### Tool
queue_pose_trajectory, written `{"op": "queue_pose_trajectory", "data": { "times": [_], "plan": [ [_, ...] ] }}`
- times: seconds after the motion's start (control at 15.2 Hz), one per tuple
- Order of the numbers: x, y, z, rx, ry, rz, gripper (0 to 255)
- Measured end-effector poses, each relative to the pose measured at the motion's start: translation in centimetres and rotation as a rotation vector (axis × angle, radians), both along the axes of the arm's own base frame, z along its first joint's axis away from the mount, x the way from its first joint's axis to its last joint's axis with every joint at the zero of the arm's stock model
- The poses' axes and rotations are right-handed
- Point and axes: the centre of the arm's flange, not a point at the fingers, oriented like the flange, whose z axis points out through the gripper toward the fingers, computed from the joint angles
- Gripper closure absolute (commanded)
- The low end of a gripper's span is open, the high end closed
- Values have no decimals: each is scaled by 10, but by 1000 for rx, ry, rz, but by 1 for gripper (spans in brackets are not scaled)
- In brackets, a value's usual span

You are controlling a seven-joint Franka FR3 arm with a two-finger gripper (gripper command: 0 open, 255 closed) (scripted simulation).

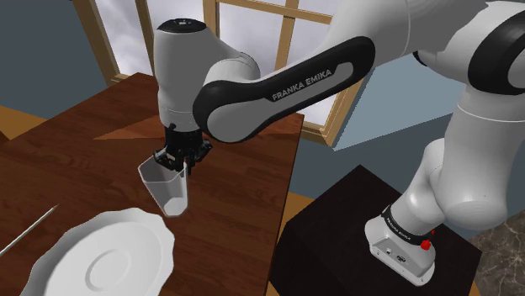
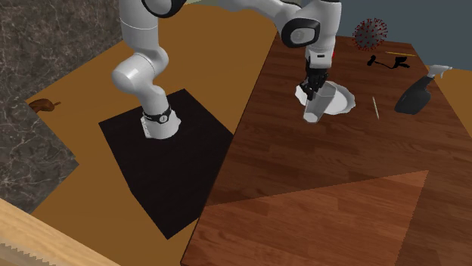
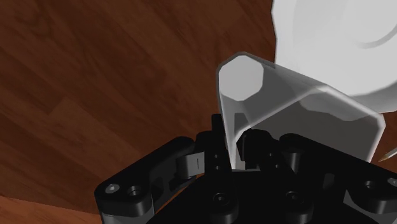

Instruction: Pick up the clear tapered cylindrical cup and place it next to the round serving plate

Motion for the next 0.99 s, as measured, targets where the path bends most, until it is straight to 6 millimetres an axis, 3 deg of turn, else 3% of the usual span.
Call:
{"op": "queue_pose_trajectory", "data": {
  "times": [0.33,0.4,0.79,0.99],
  "plan": [
    [0,1,-2,0,0,0,255],
    [0,1,-2,0,0,0,0],
    [0,1,-2,1,-1,0,0],
    [-1,0,25,2,-2,0,0]
  ]
}}
